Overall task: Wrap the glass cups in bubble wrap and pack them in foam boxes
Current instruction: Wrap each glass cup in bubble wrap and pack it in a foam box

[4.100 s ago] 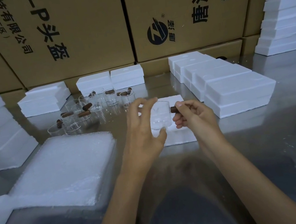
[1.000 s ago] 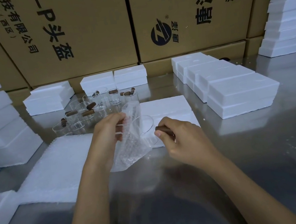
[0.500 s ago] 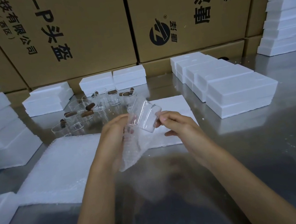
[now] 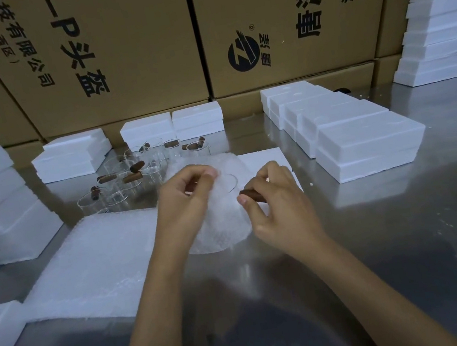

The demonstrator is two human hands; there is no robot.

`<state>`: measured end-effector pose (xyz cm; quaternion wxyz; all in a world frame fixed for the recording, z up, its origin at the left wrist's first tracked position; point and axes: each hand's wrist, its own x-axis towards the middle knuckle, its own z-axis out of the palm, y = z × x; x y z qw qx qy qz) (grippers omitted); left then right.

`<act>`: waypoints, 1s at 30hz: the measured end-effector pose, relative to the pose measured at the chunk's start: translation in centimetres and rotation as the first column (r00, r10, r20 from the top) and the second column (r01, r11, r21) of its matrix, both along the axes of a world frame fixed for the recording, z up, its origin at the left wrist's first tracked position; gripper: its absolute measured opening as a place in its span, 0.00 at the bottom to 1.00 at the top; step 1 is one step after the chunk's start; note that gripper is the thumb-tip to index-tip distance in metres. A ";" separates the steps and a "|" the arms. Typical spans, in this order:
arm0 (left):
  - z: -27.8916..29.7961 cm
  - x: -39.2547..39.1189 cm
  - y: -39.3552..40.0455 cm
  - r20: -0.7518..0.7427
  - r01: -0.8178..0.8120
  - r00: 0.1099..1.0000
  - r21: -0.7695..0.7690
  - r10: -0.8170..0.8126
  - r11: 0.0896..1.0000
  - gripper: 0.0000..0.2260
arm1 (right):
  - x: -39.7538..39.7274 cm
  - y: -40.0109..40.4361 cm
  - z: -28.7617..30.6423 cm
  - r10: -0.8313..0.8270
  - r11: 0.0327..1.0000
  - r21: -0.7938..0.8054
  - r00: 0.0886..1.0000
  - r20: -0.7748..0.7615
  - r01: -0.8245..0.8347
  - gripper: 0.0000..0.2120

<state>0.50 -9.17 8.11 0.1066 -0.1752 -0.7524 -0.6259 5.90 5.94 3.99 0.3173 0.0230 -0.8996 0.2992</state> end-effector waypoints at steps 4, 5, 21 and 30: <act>0.3 1.6 1.4 -0.157 0.047 0.985 -0.164 -0.073 0.985 0.08 | -0.2 0.1 0.1 -0.035 0.987 -0.159 0.999 0.033 0.040 0.07; 0.3 1.8 1.6 -0.145 0.073 0.984 -0.177 -0.100 0.981 0.07 | -0.4 0.1 0.1 -0.026 0.964 -0.263 0.997 0.075 0.045 0.08; -0.3 0.3 0.0 -0.083 -0.312 0.939 0.193 0.333 0.930 0.12 | -0.6 1.6 0.9 0.591 0.179 -0.969 0.806 -0.031 -0.168 0.14; -1.2 -1.2 -0.6 0.259 -0.080 0.966 0.250 0.012 0.965 0.20 | -0.5 1.4 0.8 0.674 -0.015 -0.991 0.730 -0.111 -0.136 0.13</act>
